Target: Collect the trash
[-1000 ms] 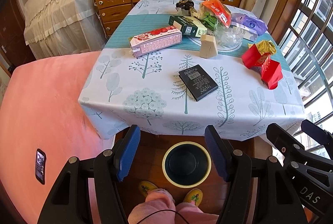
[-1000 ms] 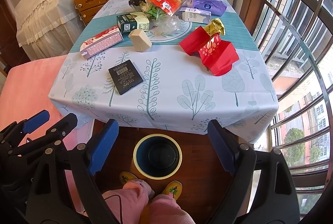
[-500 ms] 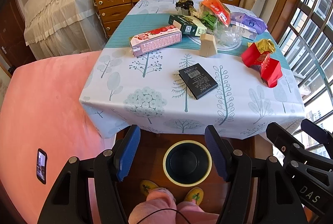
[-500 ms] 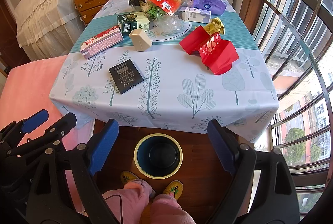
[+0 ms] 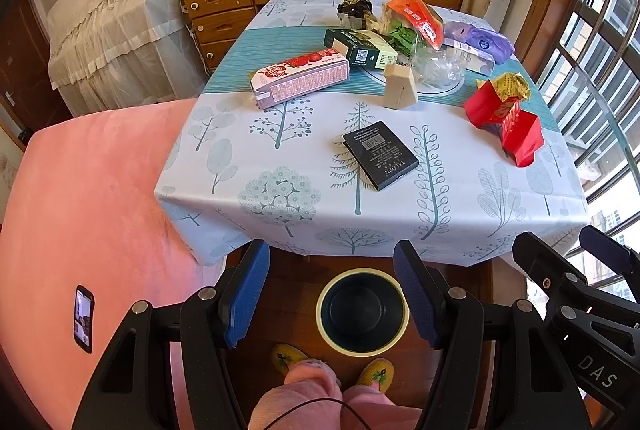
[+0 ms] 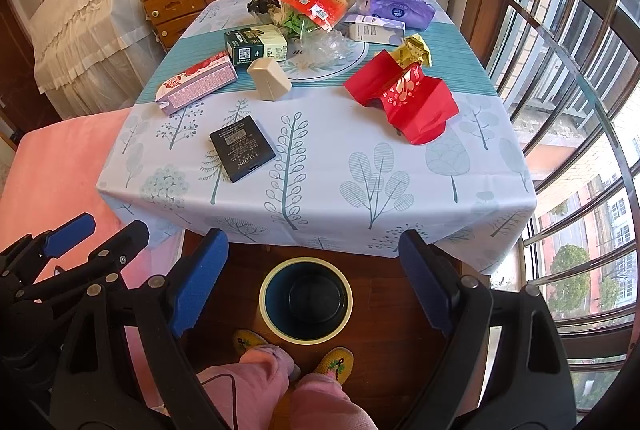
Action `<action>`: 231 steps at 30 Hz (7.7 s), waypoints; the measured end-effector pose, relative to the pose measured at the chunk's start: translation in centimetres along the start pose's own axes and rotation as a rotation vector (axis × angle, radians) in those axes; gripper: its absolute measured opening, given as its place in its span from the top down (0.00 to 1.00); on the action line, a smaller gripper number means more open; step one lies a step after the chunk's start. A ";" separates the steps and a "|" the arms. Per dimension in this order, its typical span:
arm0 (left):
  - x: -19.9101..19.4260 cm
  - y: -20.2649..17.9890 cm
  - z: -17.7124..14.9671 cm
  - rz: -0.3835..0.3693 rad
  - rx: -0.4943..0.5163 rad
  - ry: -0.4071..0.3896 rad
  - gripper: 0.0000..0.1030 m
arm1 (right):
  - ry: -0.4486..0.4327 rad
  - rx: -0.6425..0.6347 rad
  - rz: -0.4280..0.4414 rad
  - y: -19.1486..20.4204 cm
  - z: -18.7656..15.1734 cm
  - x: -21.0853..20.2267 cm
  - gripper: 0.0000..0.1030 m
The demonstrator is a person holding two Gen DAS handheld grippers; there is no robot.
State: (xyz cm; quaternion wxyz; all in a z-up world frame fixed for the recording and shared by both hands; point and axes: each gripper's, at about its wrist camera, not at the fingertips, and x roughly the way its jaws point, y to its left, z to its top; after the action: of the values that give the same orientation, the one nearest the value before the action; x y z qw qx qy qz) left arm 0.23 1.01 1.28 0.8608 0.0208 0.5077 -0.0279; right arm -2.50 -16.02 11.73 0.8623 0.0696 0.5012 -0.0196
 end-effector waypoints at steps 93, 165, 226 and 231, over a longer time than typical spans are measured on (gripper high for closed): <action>26.9 5.1 26.3 -0.228 0.678 0.382 0.40 | 0.208 -0.063 -0.062 12.2 9.8 19.0 0.44; 31.5 -1.2 -19.4 -0.193 0.293 0.590 0.48 | 0.491 0.170 0.096 -3.2 -24.5 41.9 0.24; -7.3 2.2 7.6 -0.242 0.288 0.054 0.44 | -0.099 0.195 0.037 0.2 -1.1 -6.1 0.24; -9.1 0.3 9.7 -0.262 0.329 0.017 0.44 | -0.174 0.204 0.007 -1.2 1.2 -9.0 0.24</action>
State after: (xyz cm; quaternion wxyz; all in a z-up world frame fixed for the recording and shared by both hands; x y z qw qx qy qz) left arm 4.34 0.92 13.92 0.8306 0.0949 0.5018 -0.2218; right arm -6.08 -17.66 20.00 0.8911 0.1567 0.4195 -0.0732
